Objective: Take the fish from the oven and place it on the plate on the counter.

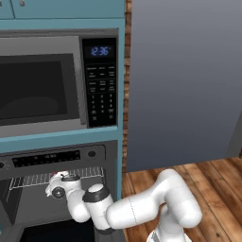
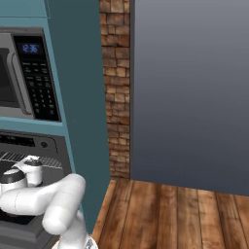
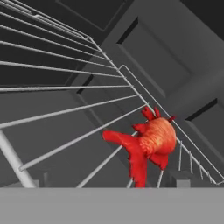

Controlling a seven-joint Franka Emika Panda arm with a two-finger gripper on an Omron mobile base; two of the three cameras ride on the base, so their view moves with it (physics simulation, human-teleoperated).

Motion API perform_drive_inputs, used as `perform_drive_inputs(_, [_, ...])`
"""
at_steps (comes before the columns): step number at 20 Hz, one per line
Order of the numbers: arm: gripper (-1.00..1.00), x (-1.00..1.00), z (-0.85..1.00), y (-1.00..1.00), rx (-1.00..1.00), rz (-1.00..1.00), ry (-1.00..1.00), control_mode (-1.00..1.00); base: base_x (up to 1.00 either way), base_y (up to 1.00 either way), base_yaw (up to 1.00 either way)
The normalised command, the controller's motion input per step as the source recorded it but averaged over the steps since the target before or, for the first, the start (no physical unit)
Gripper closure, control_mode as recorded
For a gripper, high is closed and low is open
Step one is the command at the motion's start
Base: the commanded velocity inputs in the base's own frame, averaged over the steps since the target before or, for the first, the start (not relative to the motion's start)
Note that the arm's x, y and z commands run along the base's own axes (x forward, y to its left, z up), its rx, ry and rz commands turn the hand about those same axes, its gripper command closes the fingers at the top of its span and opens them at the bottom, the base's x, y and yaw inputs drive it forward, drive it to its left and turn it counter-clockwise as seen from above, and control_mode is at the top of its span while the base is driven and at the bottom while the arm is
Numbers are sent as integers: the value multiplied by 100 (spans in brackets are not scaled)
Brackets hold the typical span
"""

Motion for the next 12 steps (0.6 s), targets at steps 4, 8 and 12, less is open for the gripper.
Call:
perform_drive_inputs(4, [100, 0, -68, 0, 31, 0, -7, -100, 0, 0, 0])
perform_drive_inputs(8, [100, 0, -53, -4, 9, 0, -3, -100, 0, 0, 0])
perform_drive_inputs(12, [100, -16, -61, 0, 0, 0, 0, -100, 0, 0, 0])
